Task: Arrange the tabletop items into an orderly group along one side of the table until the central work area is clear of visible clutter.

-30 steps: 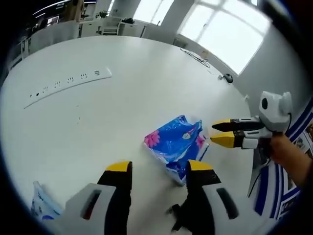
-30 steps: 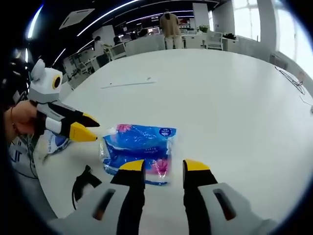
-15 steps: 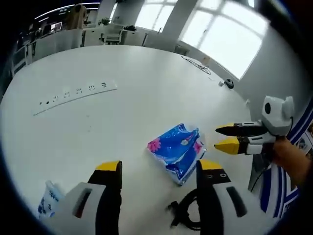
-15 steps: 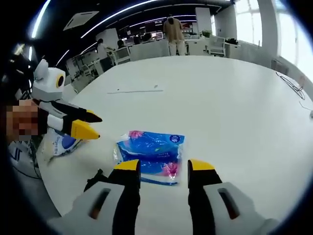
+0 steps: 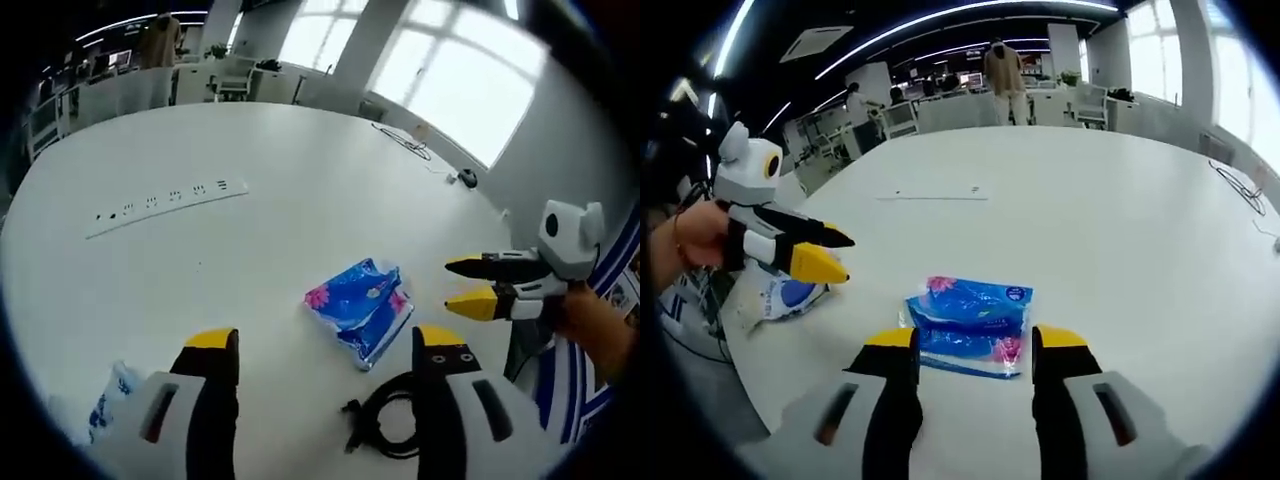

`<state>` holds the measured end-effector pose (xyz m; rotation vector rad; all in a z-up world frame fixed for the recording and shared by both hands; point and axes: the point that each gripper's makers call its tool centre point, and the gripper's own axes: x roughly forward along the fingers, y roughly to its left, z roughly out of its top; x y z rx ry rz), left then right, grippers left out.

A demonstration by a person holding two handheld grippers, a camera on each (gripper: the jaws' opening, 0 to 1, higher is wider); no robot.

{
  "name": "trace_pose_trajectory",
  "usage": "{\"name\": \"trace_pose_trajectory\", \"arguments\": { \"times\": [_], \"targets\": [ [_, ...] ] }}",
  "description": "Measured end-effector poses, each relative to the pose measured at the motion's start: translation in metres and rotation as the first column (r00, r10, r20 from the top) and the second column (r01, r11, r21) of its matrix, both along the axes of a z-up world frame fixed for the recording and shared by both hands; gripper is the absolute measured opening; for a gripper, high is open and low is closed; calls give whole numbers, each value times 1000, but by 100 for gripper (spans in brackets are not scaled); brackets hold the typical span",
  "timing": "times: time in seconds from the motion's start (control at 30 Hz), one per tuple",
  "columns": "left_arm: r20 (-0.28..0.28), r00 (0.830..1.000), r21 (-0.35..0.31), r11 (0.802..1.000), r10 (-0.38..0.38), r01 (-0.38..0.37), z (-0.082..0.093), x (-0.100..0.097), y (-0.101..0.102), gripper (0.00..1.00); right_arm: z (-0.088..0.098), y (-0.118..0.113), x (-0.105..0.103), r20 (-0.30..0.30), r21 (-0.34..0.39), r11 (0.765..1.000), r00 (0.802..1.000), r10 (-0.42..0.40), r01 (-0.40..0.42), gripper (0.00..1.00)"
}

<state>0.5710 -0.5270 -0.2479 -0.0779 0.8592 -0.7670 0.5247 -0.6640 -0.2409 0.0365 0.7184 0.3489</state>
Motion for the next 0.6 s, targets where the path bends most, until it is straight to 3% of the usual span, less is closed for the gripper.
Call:
{"name": "trace_pose_trajectory", "arguments": {
  "times": [0.6],
  "targets": [
    [42,996,-25,997,78,-77,37,-13,46,77,23,41,-13,39,-1,997,996,80,-80,47]
  ]
}}
